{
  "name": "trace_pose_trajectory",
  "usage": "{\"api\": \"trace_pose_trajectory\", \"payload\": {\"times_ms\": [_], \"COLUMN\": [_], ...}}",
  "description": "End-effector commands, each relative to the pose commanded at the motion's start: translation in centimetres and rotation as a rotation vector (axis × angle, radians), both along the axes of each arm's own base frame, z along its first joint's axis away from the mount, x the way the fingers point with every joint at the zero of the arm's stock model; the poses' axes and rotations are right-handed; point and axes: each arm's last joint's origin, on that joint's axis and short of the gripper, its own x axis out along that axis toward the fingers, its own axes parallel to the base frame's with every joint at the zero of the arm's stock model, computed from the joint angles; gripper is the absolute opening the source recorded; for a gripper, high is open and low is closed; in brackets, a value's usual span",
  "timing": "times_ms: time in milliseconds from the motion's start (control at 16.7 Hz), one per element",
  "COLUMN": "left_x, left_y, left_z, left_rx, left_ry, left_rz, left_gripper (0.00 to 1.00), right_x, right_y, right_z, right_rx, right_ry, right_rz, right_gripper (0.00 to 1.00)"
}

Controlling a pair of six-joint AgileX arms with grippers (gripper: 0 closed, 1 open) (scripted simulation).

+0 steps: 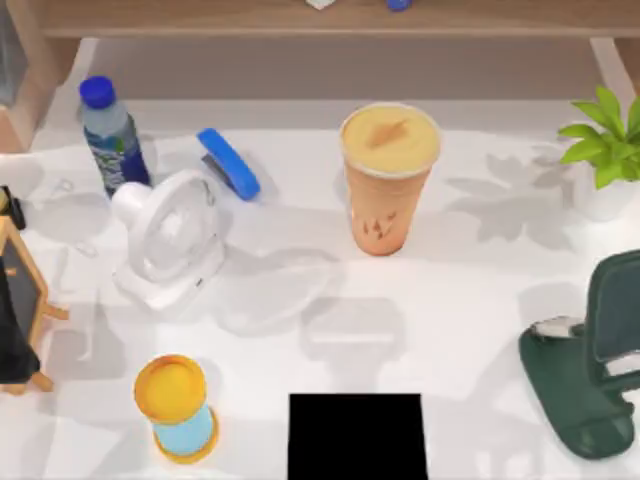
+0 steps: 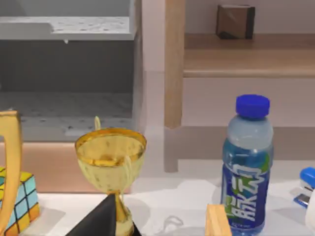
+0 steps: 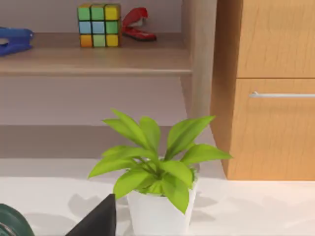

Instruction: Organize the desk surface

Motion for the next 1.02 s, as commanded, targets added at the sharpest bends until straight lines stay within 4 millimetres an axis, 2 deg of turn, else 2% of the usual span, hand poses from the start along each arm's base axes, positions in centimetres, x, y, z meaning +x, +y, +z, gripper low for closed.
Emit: {"api": "trace_pose_trajectory", "payload": {"times_ms": [240,600,840,1020], "left_x": [0.0,0.0,0.0,0.0], "left_y": [0.0,0.0,0.0,0.0], "left_z": [0.0,0.0,0.0,0.0], "left_rx": [0.000,0.000,0.000,0.000], "left_ry": [0.000,0.000,0.000,0.000], "left_rz": [0.000,0.000,0.000,0.000], "left_gripper": [1.00,1.00,1.00,1.00], "right_x": [0.0,0.8,3.3,6.1], "right_y": [-0.1,-0.7,-1.4,-2.2], "right_z": [0.6,5.0,7.3,7.6], "right_rx": [-0.027,-0.300,-0.601,-0.834], "right_ry": [0.013,0.187,0.448,0.691], "right_rz": [-0.009,-0.042,0.031,0.189], "right_gripper": [1.00,1.00,1.00,1.00]}}
